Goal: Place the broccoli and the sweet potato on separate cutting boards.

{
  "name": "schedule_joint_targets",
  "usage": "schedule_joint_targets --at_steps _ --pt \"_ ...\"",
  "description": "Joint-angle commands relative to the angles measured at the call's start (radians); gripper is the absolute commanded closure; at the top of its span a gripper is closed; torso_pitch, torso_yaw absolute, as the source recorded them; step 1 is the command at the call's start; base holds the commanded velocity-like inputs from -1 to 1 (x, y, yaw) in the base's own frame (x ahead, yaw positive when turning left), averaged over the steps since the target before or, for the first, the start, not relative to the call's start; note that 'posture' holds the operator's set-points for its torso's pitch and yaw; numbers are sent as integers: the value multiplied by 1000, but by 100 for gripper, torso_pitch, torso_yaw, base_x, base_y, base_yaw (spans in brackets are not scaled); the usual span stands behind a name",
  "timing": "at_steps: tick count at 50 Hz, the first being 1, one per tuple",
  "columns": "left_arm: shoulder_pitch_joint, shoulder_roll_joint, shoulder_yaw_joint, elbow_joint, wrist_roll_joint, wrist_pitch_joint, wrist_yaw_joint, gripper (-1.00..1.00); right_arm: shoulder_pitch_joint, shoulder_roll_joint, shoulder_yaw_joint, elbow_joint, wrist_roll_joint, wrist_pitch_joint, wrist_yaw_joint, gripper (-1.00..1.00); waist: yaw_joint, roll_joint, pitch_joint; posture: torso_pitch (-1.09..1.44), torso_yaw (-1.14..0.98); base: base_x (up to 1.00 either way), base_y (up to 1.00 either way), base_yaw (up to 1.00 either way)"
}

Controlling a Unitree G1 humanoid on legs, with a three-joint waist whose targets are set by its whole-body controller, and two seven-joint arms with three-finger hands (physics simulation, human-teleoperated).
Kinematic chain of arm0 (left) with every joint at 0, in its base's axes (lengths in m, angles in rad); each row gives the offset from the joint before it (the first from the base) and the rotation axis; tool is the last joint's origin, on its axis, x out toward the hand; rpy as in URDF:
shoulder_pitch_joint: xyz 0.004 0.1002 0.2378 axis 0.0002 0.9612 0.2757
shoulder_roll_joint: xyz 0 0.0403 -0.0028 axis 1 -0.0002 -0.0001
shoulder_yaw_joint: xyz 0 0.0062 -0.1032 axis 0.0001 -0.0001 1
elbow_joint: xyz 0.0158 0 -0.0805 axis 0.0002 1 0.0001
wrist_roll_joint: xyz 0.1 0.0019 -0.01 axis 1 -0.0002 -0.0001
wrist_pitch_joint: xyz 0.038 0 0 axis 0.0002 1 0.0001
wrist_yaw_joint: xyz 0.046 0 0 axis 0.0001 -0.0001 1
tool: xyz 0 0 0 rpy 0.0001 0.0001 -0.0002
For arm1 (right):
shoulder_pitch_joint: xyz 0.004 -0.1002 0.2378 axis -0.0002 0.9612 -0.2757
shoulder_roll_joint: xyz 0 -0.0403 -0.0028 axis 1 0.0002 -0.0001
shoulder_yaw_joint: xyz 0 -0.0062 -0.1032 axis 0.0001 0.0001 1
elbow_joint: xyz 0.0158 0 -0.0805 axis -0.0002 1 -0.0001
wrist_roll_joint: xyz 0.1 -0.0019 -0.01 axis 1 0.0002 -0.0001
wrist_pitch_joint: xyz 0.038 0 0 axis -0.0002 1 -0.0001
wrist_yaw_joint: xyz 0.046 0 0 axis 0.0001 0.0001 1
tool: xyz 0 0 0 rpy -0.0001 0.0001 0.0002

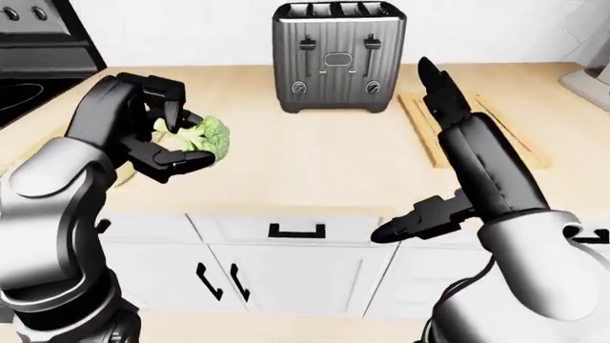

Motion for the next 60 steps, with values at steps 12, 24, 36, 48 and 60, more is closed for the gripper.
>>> schedule_joint_targets --at_steps 12,24,36,48,60 --pt "-19 16 16 -20 -7 -38 29 100 18 28 10 -17 20 -34 -54 -100 -1 49 -10 0 0 0 55 0" --pt "-4 13 11 -24 -7 -45 30 100 35 41 29 -20 21 -53 -65 -100 0 -30 -32 0 0 0 52 0" --pt "0 9 7 -26 -3 -48 26 100 35 59 31 -26 11 -56 -56 -100 4 69 -21 0 0 0 42 0" --pt "10 2 3 -32 3 -52 21 100 55 66 27 -28 40 -57 -87 -100 5 29 4 0 0 0 5 0" --pt "17 -2 0 -34 7 -57 18 100 56 66 33 -28 29 -58 -87 -100 19 -23 -5 0 0 15 8 0"
